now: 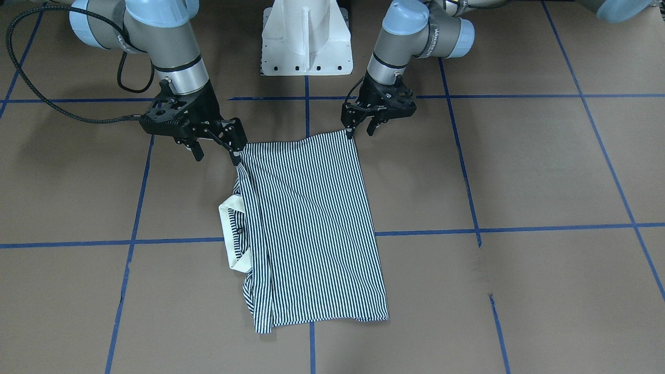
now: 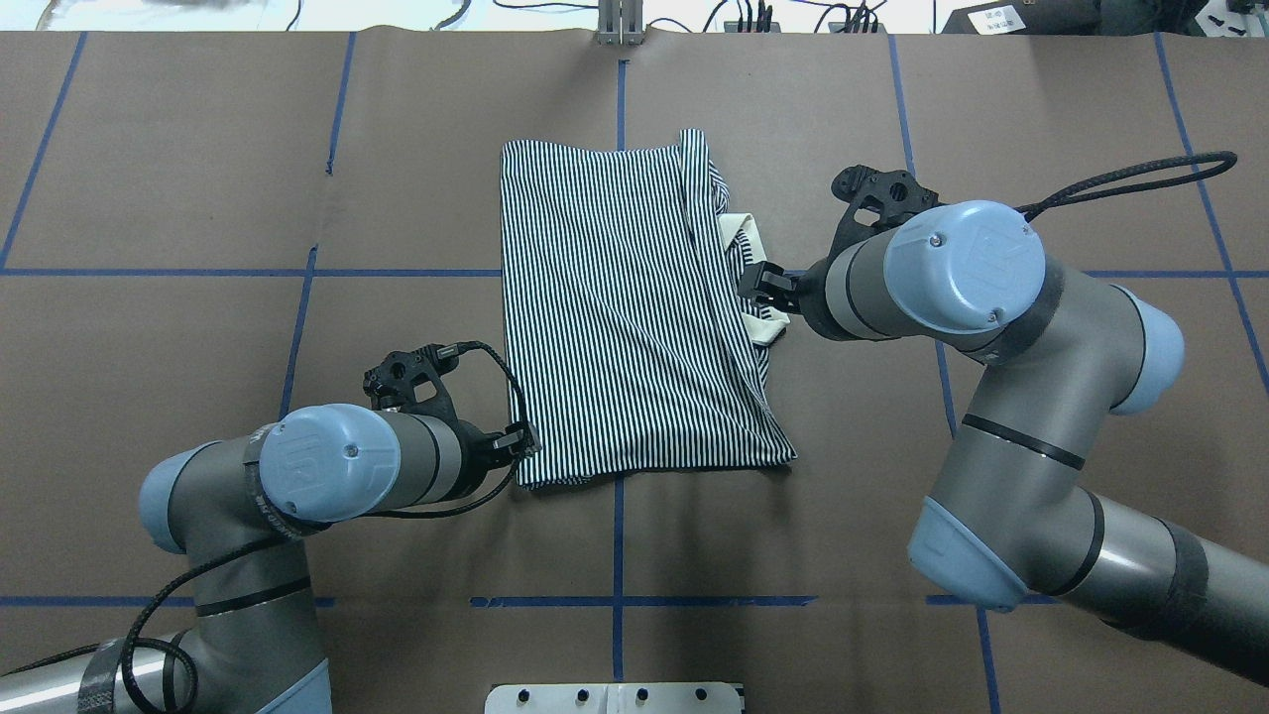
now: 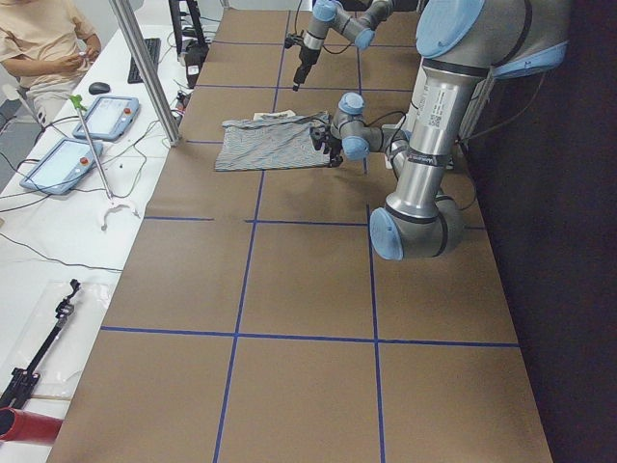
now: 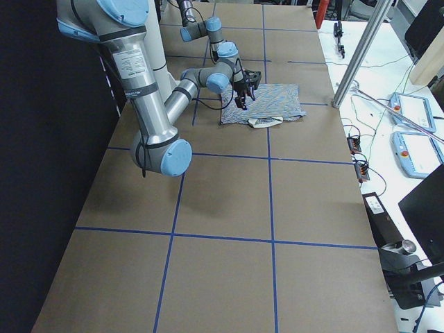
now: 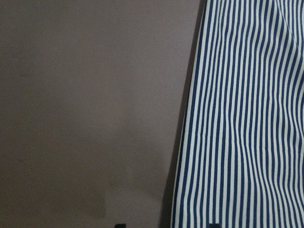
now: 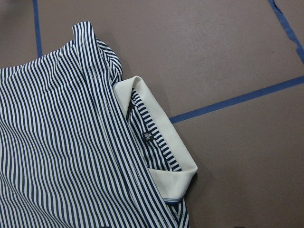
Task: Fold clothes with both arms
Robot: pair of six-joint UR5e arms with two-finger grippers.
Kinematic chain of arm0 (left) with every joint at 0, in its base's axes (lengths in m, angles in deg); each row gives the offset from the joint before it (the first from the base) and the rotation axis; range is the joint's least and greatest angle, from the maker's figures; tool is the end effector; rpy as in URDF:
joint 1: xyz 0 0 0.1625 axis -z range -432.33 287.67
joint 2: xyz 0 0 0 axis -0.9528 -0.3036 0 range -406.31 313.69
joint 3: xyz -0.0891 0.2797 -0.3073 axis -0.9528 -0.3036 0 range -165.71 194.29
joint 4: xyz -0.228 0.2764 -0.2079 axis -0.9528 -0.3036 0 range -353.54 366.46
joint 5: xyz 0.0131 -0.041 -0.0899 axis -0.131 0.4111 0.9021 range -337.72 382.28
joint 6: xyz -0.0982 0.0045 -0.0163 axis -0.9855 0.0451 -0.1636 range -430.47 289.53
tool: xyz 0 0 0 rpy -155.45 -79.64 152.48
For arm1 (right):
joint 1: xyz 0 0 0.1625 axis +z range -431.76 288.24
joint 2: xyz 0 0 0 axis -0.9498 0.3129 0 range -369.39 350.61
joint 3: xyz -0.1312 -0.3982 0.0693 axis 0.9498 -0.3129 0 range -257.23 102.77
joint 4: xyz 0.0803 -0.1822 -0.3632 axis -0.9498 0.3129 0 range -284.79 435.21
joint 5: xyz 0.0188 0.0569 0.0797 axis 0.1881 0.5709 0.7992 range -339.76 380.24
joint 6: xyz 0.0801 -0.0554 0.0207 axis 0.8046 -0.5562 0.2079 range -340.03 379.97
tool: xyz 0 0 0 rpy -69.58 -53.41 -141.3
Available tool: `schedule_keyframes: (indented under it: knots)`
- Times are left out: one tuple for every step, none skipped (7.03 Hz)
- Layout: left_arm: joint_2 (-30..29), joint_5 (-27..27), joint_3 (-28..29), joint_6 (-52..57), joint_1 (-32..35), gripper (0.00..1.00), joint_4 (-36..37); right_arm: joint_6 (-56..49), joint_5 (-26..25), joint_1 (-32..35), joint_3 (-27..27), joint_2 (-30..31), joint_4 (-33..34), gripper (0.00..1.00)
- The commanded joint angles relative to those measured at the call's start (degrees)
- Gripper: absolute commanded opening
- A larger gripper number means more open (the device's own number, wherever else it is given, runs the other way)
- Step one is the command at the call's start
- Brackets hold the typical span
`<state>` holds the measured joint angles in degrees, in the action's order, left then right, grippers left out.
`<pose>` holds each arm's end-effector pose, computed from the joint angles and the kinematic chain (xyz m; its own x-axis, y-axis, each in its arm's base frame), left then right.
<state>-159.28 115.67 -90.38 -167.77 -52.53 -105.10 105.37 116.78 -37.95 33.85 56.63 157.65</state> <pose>0.5335 -0.3274 0.2796 0.4410 -0.2935 -0.8481 0.3494 0.9266 -0.1390 -0.4214 -0.4291 0.2540 0.5411 0.2667 0.7976 -0.4358 0.9000 -0.0053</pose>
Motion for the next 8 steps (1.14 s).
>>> schedule_keyframes:
  knots:
    - [-0.4,-0.1,1.1,0.1,-0.4,0.66,0.1,0.0,-0.8,0.0,0.1,0.2,0.0,0.91]
    - [-1.2,-0.1,2.3,0.1,-0.6,0.66,0.1,0.0,-1.2,-0.1,0.1,0.2,0.0,0.91]
    - [-1.2,-0.1,2.5,0.2,-0.5,0.64,0.1,0.0,-1.2,-0.1,0.1,0.2,0.0,0.91]
    - [-1.3,-0.1,2.4,0.2,-0.6,0.63,0.1,0.0,-1.3,-0.1,0.1,0.2,0.0,0.91]
    - [-1.7,-0.1,2.5,0.2,-0.6,0.63,0.0,0.0,-1.3,-0.1,0.1,0.2,0.0,0.91]
    - [-2.3,-0.2,2.9,0.1,-1.3,0.62,0.0,0.0,-1.3,-0.1,0.1,0.3,0.0,0.91]
    - [-2.4,-0.2,2.9,-0.3,-1.7,0.56,0.1,0.1,-1.3,-0.1,0.1,0.4,0.0,0.91]
    - [-2.4,-0.2,2.9,-0.3,-1.7,0.53,0.1,0.1,-1.4,-0.1,0.1,0.4,0.0,0.91]
